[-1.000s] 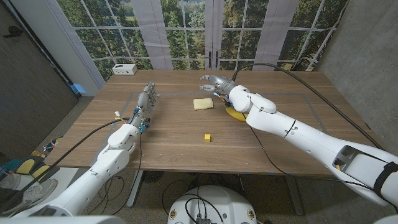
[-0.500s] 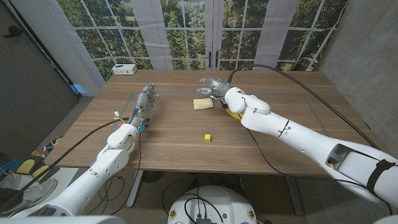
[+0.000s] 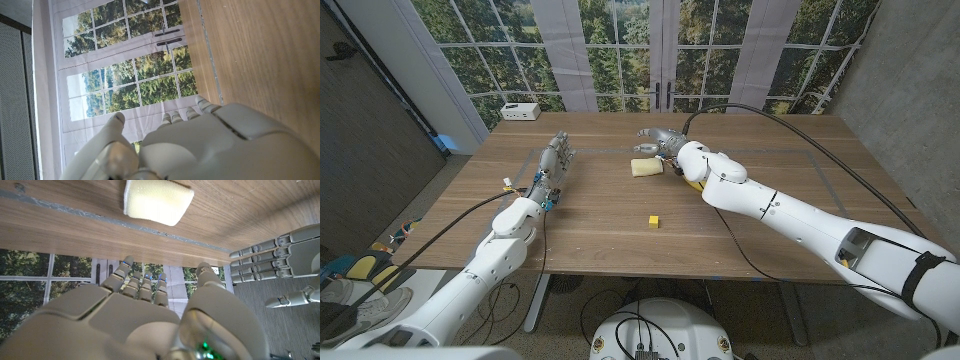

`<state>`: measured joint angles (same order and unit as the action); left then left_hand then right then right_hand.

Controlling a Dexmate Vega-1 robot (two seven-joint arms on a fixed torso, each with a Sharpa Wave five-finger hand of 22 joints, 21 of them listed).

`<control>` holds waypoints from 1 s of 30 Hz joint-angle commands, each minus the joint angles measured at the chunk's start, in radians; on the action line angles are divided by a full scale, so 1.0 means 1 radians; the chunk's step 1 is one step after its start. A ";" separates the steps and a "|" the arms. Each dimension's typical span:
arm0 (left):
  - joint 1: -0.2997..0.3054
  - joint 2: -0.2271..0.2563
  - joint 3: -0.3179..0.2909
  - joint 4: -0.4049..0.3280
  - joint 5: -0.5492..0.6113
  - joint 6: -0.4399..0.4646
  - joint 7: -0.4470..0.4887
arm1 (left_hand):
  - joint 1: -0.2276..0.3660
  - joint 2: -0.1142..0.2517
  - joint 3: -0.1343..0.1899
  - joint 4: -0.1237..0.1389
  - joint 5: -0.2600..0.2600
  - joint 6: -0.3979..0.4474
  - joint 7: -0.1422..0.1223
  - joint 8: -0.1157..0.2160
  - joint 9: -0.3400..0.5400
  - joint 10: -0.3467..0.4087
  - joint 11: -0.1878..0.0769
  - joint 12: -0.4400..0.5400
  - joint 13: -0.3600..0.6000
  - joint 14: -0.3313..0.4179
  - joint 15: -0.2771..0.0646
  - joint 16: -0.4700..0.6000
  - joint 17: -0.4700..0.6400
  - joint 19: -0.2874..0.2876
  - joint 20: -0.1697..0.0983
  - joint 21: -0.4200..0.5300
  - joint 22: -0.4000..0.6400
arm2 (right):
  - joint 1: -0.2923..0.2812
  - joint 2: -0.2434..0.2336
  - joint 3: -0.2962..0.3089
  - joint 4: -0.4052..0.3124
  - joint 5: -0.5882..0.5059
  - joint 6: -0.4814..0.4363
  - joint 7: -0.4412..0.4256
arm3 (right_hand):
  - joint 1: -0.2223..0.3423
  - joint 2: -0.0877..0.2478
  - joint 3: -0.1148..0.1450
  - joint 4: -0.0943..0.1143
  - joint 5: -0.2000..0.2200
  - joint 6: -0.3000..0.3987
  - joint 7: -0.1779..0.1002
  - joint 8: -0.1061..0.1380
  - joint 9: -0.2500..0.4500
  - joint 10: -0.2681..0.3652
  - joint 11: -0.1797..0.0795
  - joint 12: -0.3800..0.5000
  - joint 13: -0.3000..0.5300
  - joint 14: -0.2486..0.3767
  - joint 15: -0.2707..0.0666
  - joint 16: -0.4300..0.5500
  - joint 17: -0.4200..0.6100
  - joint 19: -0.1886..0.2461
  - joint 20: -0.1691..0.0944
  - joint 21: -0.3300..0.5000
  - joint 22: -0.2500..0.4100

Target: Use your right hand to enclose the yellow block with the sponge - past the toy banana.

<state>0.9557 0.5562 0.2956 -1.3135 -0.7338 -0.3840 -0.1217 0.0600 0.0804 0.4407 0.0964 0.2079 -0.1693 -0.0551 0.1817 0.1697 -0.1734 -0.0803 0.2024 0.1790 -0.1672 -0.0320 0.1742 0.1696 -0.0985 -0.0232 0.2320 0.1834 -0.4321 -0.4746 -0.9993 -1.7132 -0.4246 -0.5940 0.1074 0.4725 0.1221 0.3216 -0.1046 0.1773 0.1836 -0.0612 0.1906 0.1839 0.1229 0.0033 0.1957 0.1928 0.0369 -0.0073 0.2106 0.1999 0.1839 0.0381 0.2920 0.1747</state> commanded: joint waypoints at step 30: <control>-0.045 -0.008 0.011 0.052 -0.001 0.017 -0.025 | 0.007 0.004 -0.008 -0.003 0.004 0.001 0.003 0.001 0.004 -0.017 0.008 -0.004 0.003 -0.069 0.003 0.003 0.002 0.004 -0.001 -0.008 0.004 | 0.121 0.178 -0.181 0.170 -0.010 -0.365 0.012 | -0.059 -0.047 -0.062 0.019 0.004 -0.059 -0.034 -0.009 0.003 -0.047 -0.018 -0.006 0.006 0.044 0.015 0.014 0.004 0.091 0.025 0.009 0.006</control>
<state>0.9188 0.5491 0.3050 -1.2727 -0.7344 -0.3695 -0.1406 0.0599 0.0804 0.4372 0.0926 0.2079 -0.1693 -0.0551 0.1816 0.1696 -0.1734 -0.0803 0.2024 0.1790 -0.1672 -0.0320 0.1742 0.1696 -0.0985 -0.0232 0.2243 0.1834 -0.3626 -0.3604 -1.1062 -1.6007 -0.4491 -0.8336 0.1161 0.4290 0.0786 0.2671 -0.0890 0.1773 0.1330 -0.0899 0.1881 0.1837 0.0828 -0.0113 0.1921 0.1934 0.0628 0.0106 0.2151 0.2007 0.2596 0.0625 0.2926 0.1745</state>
